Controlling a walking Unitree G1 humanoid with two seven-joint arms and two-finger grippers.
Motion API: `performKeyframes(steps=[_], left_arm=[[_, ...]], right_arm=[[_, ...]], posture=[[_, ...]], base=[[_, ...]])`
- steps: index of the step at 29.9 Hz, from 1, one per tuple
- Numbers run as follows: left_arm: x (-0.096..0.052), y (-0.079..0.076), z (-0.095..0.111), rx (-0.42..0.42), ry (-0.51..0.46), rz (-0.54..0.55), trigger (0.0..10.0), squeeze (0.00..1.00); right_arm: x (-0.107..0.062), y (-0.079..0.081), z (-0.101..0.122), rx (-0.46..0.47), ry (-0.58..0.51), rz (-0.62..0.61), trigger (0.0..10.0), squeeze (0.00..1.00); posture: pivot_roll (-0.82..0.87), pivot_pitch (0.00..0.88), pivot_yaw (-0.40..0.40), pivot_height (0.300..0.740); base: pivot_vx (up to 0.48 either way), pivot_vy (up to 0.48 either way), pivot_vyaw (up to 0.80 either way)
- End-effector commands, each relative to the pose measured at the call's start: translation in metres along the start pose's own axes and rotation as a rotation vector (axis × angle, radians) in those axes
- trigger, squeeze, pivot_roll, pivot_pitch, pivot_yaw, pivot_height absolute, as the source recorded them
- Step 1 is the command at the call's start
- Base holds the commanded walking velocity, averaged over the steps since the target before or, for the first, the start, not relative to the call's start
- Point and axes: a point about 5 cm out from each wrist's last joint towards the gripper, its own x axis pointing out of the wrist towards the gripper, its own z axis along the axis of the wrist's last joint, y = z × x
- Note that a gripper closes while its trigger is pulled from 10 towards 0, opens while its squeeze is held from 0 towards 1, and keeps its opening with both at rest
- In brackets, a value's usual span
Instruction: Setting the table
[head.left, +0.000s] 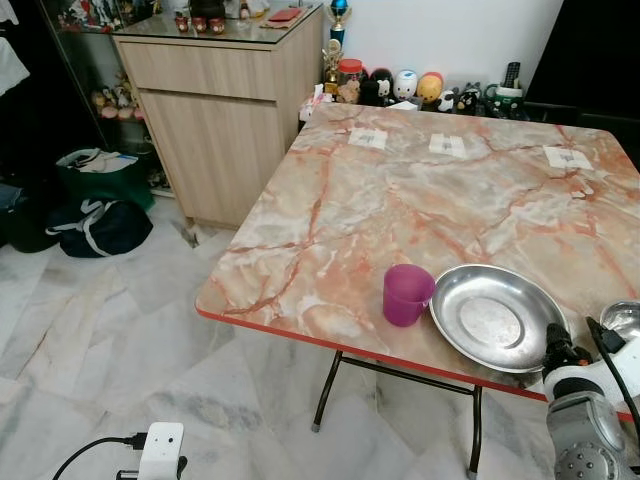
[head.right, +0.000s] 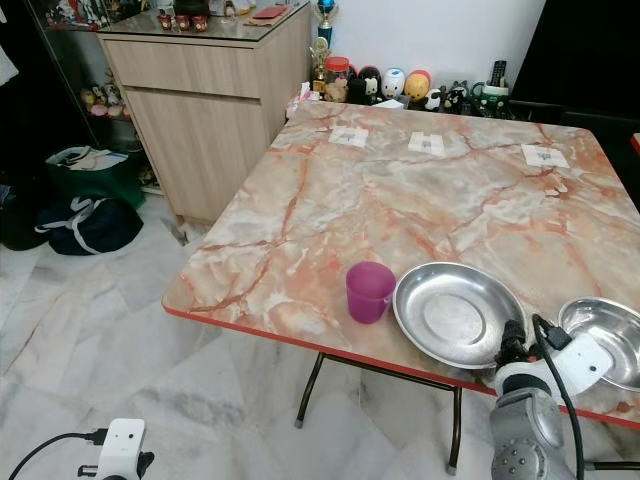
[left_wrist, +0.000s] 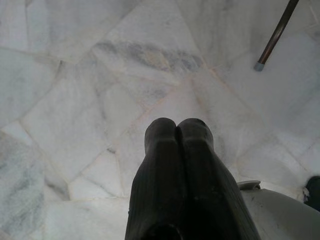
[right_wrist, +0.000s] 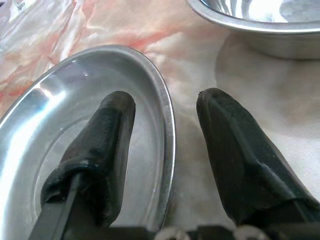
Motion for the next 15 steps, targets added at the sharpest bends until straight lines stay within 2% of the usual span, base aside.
performKeyframes(steps=[1,6,15], left_arm=[[-0.001,0.003,-0.003,0.013,0.002,-0.001,10.0,0.00],[-0.001,0.002,-0.001,0.019,-0.002,-0.004,10.0,0.00],[-0.001,0.001,-0.002,0.022,-0.001,-0.007,10.0,0.00]], right_arm=[[0.000,-0.002,-0.002,0.015,0.023,0.008,10.0,0.00],[0.003,0.003,-0.005,0.012,0.039,0.027,10.0,0.00],[0.007,0.003,-0.013,-0.021,0.080,0.027,10.0,0.00]], posture=[[0.00,0.000,0.003,0.740],[0.00,0.000,0.002,0.740],[0.00,0.000,0.001,0.740]], base=[[0.000,0.000,0.00],[0.000,0.000,0.00],[0.000,0.000,0.00]])
